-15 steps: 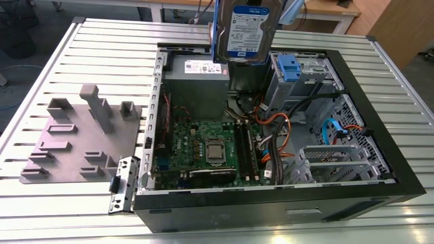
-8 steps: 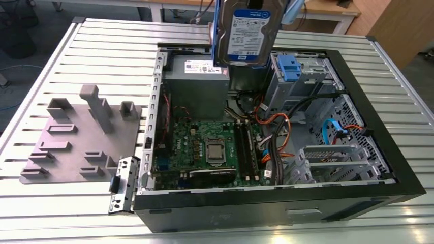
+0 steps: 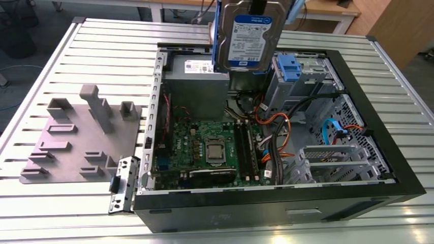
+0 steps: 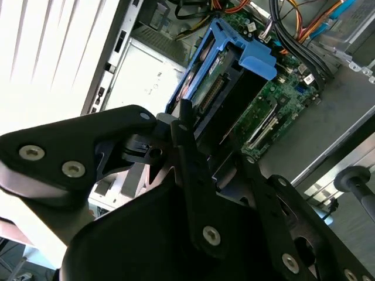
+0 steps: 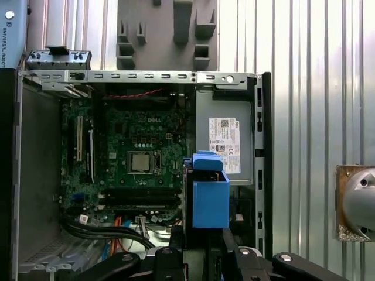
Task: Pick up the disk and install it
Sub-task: 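Pick up the disk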
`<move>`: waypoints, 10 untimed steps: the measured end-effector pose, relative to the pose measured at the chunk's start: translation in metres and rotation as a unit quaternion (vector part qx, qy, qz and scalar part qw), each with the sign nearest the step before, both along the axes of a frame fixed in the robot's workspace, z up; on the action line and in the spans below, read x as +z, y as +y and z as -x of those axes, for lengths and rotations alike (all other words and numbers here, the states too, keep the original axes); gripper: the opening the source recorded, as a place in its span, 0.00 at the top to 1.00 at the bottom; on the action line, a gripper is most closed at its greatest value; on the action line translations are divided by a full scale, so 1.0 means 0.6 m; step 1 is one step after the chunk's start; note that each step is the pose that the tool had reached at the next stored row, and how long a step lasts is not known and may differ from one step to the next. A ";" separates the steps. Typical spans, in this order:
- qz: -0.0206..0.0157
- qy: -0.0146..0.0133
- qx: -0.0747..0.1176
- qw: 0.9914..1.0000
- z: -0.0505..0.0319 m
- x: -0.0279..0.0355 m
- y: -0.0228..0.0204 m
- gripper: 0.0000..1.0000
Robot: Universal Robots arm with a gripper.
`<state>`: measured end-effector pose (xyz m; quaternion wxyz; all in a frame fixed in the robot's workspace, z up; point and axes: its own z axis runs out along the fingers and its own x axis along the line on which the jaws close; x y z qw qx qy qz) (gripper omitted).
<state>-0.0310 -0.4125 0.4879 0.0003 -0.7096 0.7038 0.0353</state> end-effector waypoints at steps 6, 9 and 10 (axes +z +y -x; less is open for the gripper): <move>0.000 0.000 0.000 1.000 0.000 -0.001 -0.0278 0.65; 0.000 0.000 0.000 1.000 0.000 -0.002 -0.0439 0.65; 0.000 0.000 0.000 1.000 0.000 -0.002 -0.0490 0.65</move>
